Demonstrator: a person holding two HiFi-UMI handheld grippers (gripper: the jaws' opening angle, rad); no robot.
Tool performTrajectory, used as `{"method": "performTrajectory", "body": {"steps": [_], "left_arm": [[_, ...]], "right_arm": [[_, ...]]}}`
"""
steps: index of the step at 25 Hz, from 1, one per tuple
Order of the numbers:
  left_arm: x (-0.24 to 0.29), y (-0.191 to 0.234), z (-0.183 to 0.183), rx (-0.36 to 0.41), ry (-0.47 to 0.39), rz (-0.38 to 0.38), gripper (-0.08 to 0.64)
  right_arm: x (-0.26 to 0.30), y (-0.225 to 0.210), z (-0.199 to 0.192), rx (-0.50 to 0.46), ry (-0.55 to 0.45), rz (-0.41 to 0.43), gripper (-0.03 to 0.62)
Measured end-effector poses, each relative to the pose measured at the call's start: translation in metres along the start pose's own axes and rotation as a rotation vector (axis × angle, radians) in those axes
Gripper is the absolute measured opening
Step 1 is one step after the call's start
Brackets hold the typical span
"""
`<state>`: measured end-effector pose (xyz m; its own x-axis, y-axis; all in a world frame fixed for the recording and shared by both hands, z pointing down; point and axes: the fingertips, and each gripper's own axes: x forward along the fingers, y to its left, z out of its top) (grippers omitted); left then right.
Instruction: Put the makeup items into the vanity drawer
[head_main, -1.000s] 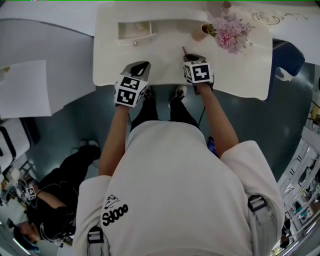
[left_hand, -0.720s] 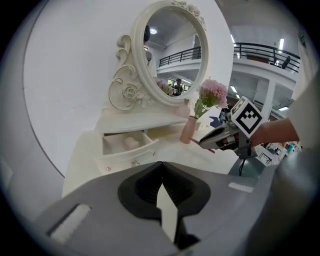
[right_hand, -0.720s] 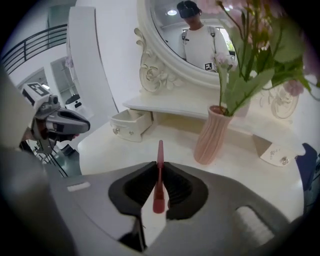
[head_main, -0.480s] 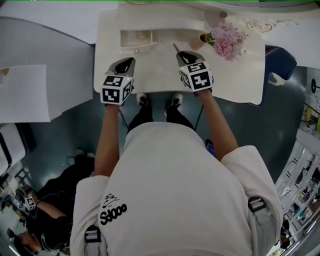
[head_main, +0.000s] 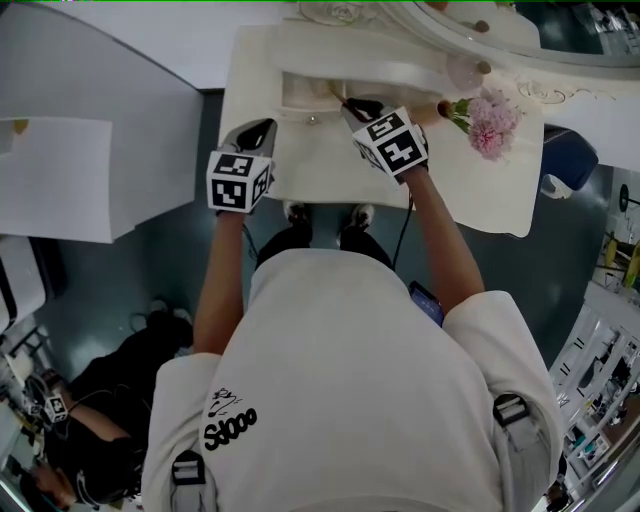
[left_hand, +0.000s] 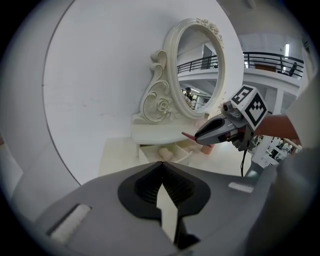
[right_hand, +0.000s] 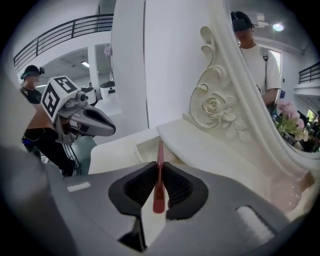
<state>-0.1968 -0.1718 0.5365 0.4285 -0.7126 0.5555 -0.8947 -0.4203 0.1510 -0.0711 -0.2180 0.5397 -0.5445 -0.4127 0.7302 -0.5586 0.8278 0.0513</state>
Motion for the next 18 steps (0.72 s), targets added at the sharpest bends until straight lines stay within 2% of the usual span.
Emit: {"method": "performTrajectory", "body": {"steps": [9, 14, 18], "left_arm": [[0.009, 0.045, 0.006, 0.017, 0.019, -0.03, 0.016], [0.008, 0.061, 0.005, 0.024, 0.028, -0.042, 0.017], [0.006, 0.071, 0.002, 0.009, 0.033, -0.04, 0.016]], "right_arm": [[0.064, 0.014, 0.032, -0.037, 0.111, 0.05, 0.048], [0.092, 0.023, 0.031, -0.166, 0.221, 0.05, 0.048], [0.106, 0.028, 0.025, -0.22, 0.28, 0.055, 0.049]]}}
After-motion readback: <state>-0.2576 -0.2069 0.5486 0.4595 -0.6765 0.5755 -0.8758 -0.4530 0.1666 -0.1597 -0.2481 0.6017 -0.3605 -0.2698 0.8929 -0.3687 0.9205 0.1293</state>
